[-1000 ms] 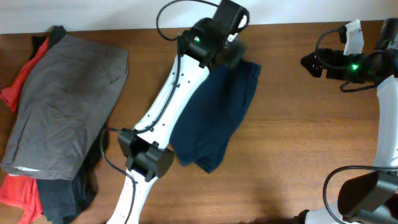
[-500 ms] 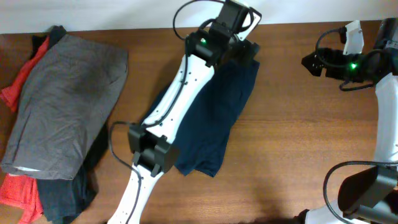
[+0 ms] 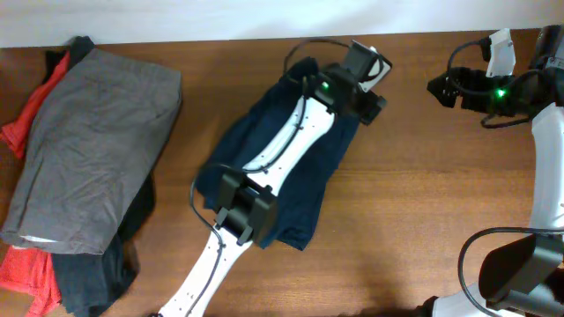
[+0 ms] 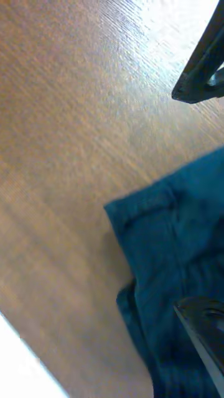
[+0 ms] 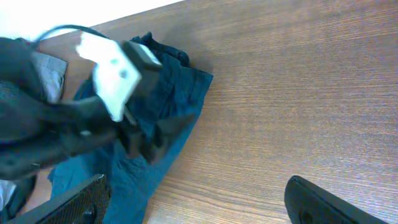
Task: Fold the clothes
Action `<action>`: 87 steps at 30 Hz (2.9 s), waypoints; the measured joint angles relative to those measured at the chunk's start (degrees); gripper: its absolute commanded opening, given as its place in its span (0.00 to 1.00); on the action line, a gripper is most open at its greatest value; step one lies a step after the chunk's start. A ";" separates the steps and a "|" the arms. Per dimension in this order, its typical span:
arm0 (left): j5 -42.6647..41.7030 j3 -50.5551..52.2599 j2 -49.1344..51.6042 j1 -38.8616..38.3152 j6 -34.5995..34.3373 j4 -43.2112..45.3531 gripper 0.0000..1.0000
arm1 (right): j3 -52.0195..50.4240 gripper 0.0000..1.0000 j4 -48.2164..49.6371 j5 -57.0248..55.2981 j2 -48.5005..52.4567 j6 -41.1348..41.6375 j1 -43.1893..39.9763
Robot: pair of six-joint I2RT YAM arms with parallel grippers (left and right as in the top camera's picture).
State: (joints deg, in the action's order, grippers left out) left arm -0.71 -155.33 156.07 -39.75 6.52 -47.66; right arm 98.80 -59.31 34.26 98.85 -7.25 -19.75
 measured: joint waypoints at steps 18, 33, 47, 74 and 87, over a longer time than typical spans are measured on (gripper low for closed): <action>8.90 0.00 7.91 -0.59 -6.56 4.61 0.25 | 0.00 0.94 0.02 0.02 0.02 0.00 0.00; 17.51 -13.64 6.88 -0.24 -6.80 -10.86 0.01 | 0.00 0.94 0.96 0.00 0.76 0.04 0.42; 19.41 -23.91 -16.81 0.55 -1.07 -25.09 0.01 | 0.00 0.94 12.52 7.54 8.24 4.87 4.04; 19.41 -23.89 -17.22 0.55 -0.07 -31.50 0.01 | 0.09 0.93 46.38 15.15 38.86 10.27 9.22; 20.76 -23.87 -19.30 1.99 0.94 -30.58 0.01 | 2.60 0.04 56.15 19.17 41.42 21.59 14.38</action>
State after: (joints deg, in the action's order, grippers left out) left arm 20.05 -179.19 136.77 -37.76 7.46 -78.24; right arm 101.41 -3.16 53.43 140.27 14.35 -5.37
